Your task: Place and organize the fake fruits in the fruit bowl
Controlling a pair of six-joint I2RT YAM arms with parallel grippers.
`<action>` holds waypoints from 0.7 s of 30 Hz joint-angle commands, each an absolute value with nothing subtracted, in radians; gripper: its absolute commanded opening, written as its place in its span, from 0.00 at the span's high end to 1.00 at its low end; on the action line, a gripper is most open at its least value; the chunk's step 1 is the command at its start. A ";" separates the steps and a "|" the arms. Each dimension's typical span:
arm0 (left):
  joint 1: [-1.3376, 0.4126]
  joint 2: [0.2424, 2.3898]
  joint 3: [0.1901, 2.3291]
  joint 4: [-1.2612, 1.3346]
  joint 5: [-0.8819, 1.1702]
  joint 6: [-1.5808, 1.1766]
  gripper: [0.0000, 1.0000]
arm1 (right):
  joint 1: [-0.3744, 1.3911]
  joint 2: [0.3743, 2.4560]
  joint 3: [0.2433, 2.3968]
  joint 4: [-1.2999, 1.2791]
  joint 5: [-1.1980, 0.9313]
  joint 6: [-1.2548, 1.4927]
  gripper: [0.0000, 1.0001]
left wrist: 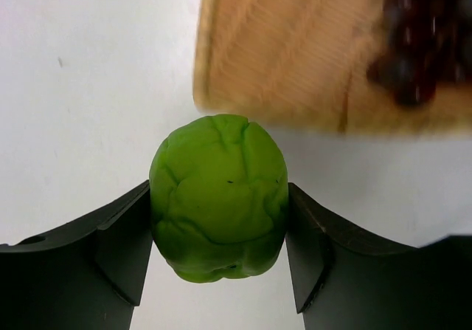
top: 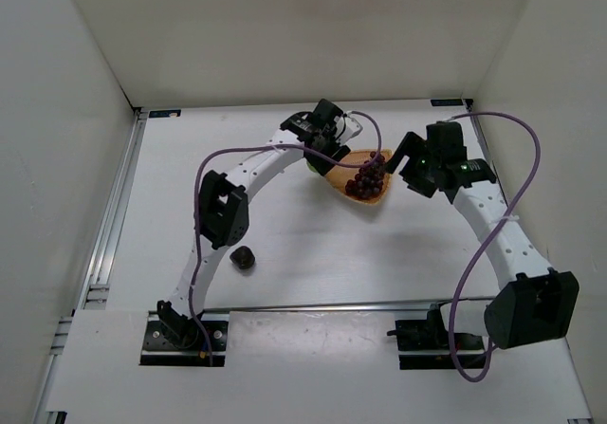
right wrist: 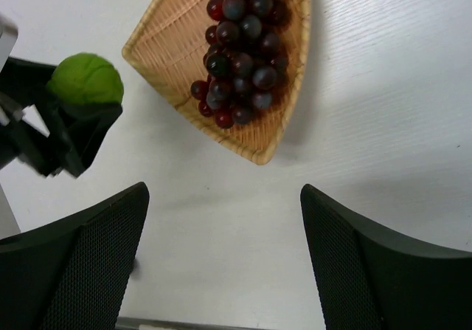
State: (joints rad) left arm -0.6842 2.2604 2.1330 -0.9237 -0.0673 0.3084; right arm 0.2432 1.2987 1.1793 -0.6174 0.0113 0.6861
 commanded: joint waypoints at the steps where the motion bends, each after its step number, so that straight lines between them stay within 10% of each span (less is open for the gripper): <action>1: -0.699 2.325 2.278 -0.867 -0.054 0.287 0.66 | 0.213 1.240 1.155 -0.574 0.052 0.710 0.13; 11: -0.719 2.344 2.267 -0.784 0.009 0.266 0.42 | 0.193 1.195 1.124 -0.592 0.072 0.690 0.12; 15: -0.719 2.281 2.243 -0.775 0.052 0.256 0.00 | 0.193 1.184 1.143 -0.601 0.063 0.625 0.08; 21: -0.719 2.142 2.188 -0.775 -0.021 0.221 0.00 | 0.285 1.118 1.132 -0.627 0.159 0.520 0.07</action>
State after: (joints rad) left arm -0.7170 2.3207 2.2047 -0.7967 0.0021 0.2493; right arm 0.2310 1.1843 1.1290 -0.6254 0.0959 0.6025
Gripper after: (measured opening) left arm 0.997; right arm 0.927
